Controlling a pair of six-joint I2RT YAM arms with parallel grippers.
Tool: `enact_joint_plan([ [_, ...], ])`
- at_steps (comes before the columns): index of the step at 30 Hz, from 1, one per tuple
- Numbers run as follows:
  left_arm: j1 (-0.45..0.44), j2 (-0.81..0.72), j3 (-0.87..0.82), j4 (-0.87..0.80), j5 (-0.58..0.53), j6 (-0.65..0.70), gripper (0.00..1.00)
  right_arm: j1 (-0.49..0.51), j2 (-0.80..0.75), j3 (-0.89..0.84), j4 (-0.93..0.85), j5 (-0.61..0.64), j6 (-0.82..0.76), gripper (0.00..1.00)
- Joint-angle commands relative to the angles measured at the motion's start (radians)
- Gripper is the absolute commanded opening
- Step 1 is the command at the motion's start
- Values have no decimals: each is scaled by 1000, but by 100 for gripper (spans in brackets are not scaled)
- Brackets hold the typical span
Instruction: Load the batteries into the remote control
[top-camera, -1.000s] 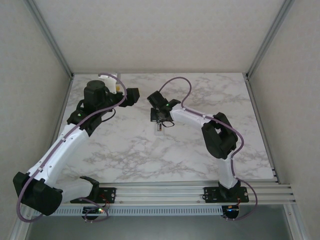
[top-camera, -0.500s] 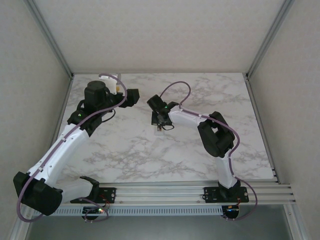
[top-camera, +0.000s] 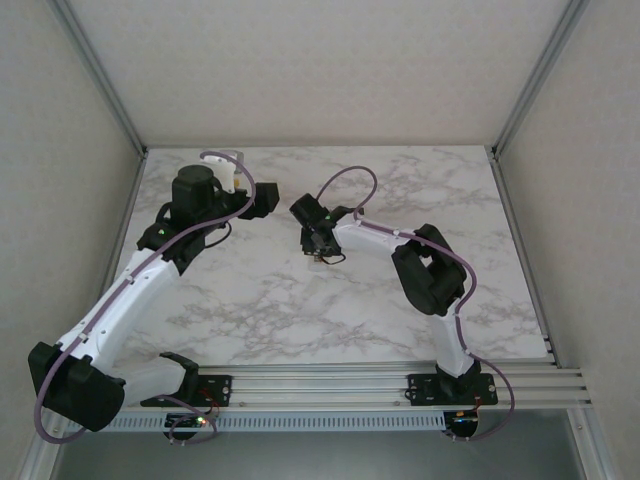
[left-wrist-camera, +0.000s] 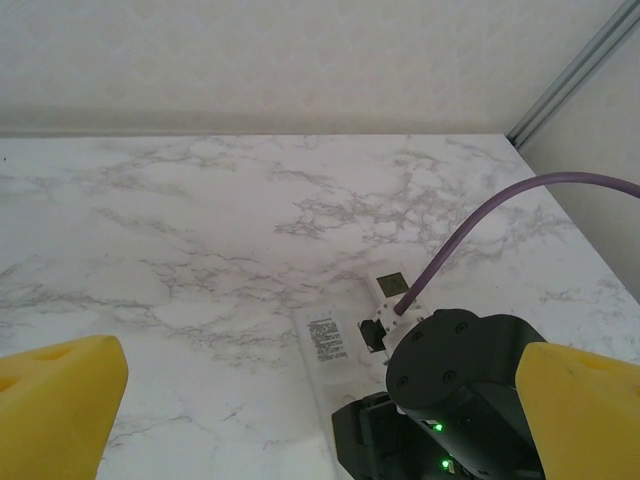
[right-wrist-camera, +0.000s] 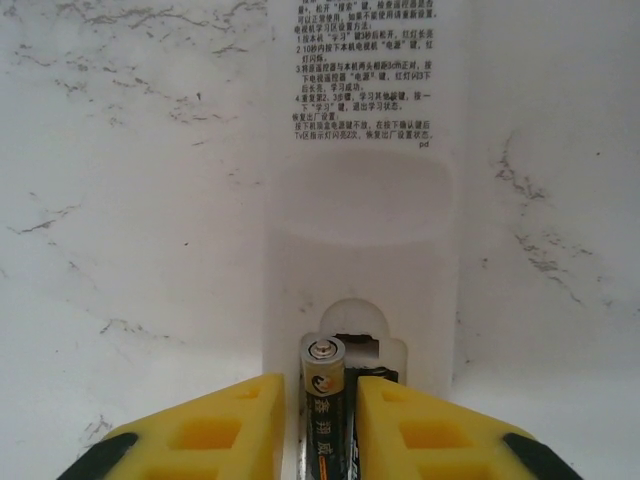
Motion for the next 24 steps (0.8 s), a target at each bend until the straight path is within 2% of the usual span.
enact_joint_plan([
  [1,-6,-23,-10,9,-6,6,100,-23,-49,31,-55,-14,4,26],
  [5,-6,-20,-11,11,-7,5,99,-49,-54,36,-53,-23,3,25],
  [10,-6,-20,-11,11,-9,4,100,-77,-28,56,-28,-47,1,13],
  [15,-6,-26,-16,9,-16,7,99,-79,17,107,-27,-82,-7,14],
  [17,-5,-26,-14,8,-20,7,100,-79,28,116,-31,-90,-6,10],
  [20,-5,-25,-10,8,-24,10,100,-79,25,106,-27,-90,4,10],
  [24,-6,-22,-10,10,-21,8,100,-79,21,112,-63,-70,7,19],
])
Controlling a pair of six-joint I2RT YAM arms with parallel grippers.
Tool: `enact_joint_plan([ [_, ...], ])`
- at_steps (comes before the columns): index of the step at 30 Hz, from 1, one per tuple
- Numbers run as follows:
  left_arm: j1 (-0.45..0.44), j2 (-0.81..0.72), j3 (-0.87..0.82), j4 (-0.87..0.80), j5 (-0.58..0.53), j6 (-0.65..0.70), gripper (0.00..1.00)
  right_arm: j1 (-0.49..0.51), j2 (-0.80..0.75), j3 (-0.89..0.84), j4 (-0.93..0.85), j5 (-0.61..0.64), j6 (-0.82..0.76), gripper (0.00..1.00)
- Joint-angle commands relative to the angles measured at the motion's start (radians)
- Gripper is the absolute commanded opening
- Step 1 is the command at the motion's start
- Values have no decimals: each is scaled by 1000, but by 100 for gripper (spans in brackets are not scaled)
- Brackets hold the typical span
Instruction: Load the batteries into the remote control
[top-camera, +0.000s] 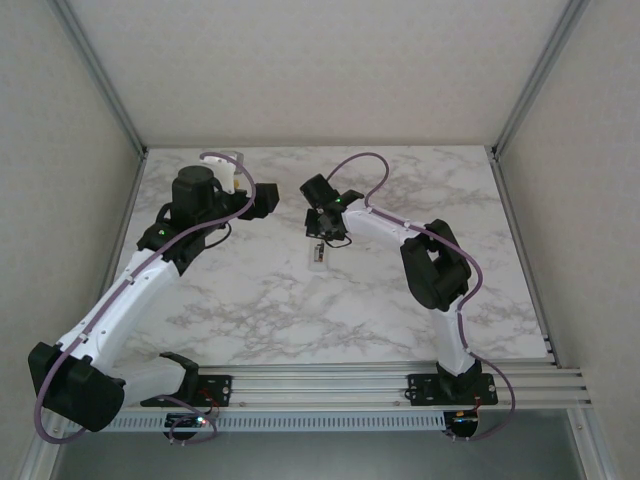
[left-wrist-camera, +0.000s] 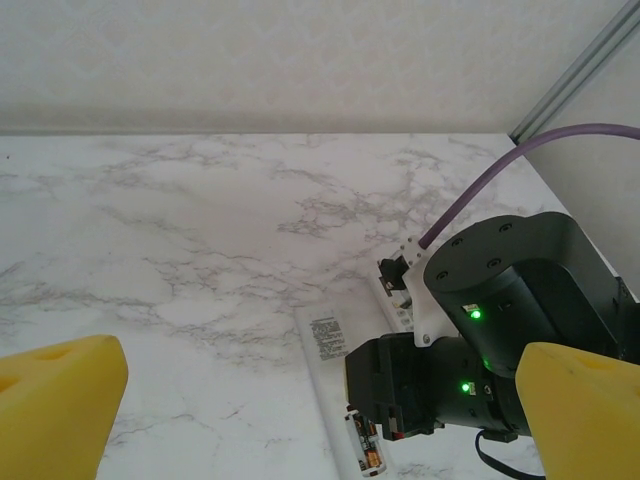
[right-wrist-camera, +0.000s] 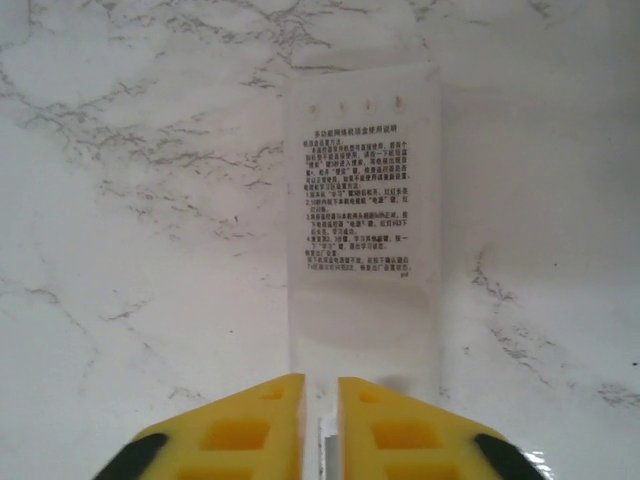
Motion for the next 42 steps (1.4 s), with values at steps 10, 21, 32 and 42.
enact_joint_plan([
  [10,-6,-16,-6,15,-9,2,100,0,6,-36,-34,3,29,15],
  [21,-5,-17,-7,14,-10,3,100,2,25,-44,-25,-18,32,17],
  [32,-6,-19,-11,12,-12,3,100,14,46,-34,-21,-43,51,10],
  [42,-5,-22,-14,15,-13,3,100,20,54,-27,-34,-48,65,16],
])
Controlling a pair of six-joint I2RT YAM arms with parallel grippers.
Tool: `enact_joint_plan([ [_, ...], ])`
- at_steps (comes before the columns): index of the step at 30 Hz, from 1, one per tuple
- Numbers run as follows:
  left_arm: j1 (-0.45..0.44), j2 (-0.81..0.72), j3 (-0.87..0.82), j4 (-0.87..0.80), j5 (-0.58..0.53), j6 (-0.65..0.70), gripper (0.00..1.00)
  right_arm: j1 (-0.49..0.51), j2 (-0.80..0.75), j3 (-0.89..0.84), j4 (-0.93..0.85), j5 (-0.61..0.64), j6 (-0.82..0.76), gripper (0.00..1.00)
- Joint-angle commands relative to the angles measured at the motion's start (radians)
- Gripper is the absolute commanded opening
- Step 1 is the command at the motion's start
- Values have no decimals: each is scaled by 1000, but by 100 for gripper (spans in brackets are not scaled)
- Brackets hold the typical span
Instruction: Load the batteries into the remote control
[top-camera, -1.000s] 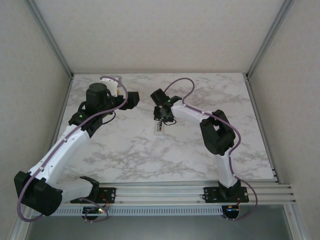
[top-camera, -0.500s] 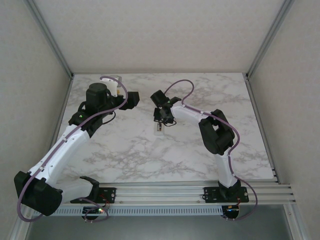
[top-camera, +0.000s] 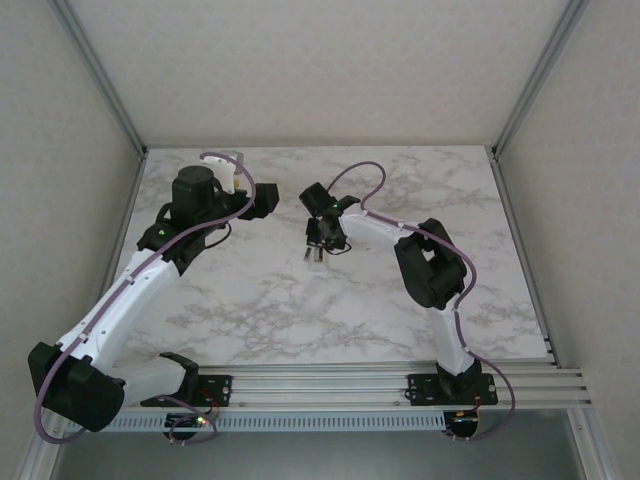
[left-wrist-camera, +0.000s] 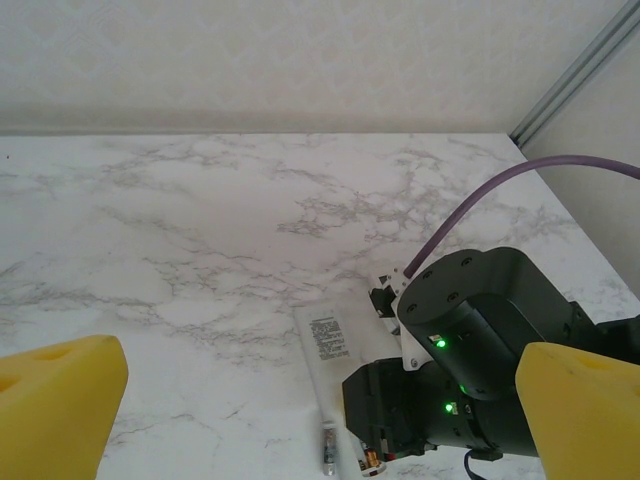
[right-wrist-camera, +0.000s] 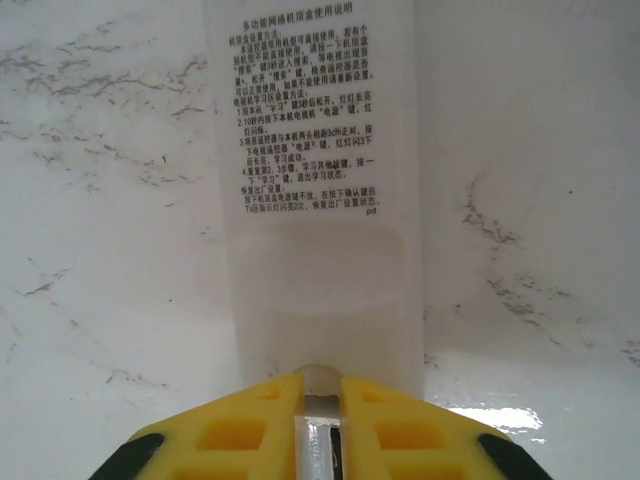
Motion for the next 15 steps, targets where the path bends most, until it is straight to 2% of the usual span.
enact_joint_plan([
  [1,-6,-22,-16,15,-14,4,100,10,18,8,-17,-17,21,16],
  [6,-5,-28,-20,16,-13,1,100,10,-7,47,-34,-4,-10,16],
  [8,-6,-30,-18,16,-19,1,99,11,-19,62,-9,-33,-77,17],
  [9,-5,-32,-15,16,-35,-8,99,42,-28,68,17,-57,-124,19],
  [12,12,-44,13,-9,-171,-134,97,64,-24,115,21,-146,-172,24],
  [13,31,-52,27,-26,-219,-187,97,71,-5,159,-26,-167,-147,27],
  [15,77,-69,44,-45,-240,-257,97,89,52,252,-125,-234,-120,30],
])
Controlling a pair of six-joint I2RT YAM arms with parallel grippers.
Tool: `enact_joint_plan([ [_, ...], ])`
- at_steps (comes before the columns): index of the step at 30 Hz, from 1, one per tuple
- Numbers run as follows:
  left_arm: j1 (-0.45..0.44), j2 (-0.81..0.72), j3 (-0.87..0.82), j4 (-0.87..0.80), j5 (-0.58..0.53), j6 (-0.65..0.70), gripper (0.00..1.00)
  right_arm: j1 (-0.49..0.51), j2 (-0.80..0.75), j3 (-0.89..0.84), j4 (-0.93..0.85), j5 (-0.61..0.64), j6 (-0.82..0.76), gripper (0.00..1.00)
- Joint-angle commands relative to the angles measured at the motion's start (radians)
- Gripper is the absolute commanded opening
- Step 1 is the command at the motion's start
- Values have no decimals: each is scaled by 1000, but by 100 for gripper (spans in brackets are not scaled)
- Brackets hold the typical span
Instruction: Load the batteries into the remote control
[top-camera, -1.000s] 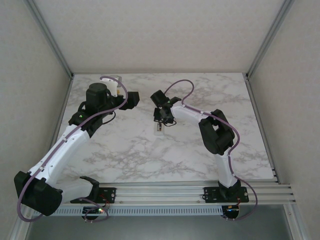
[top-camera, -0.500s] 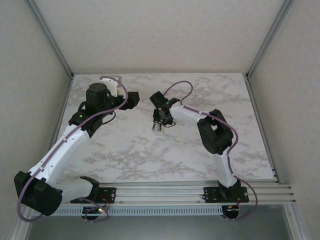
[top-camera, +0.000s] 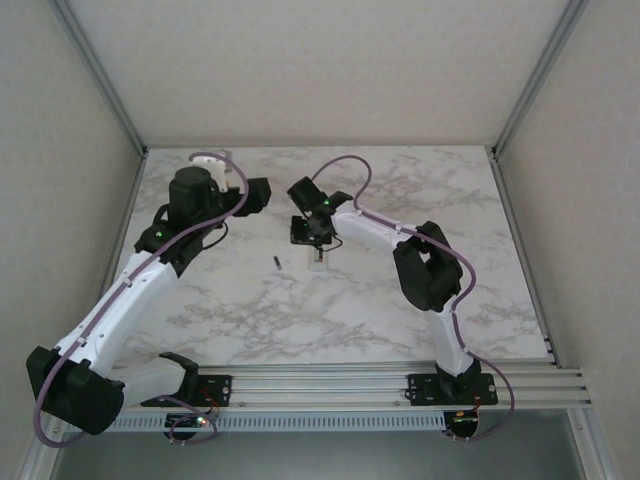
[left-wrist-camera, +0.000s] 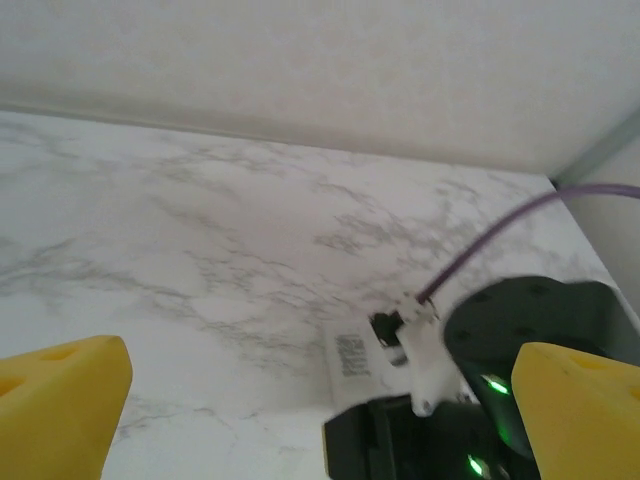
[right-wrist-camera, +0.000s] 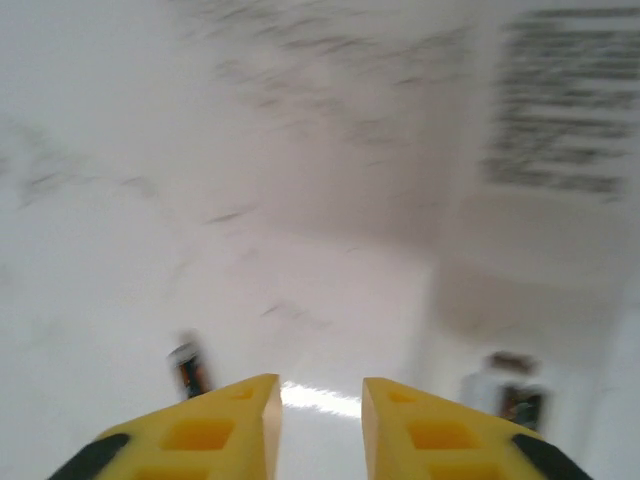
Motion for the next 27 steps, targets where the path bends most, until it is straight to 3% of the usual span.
enact_joint_plan([
  [1,62,-56,61,-46,-140,-159,97,44,73,150,-118,-141,-16,30],
  [4,74,-94,64,-54,-183,-155,97,117,154,270,-196,-164,-94,35],
  [6,74,-126,46,-35,-198,-142,97,147,223,377,-277,-142,-125,43],
  [7,74,-141,34,-27,-199,-133,97,162,262,433,-315,-137,-138,50],
  [9,74,-161,16,-13,-199,-123,97,180,333,540,-369,-128,-160,75],
  [14,74,-194,-16,13,-169,-114,98,219,505,798,-503,-50,-188,77],
  [18,74,-207,-39,24,-150,-119,98,253,567,829,-553,33,-211,70],
  [22,73,-208,-49,29,-137,-109,99,261,568,774,-586,121,-199,42],
  [27,68,-198,-55,44,-119,-110,100,259,552,723,-575,97,-241,28],
])
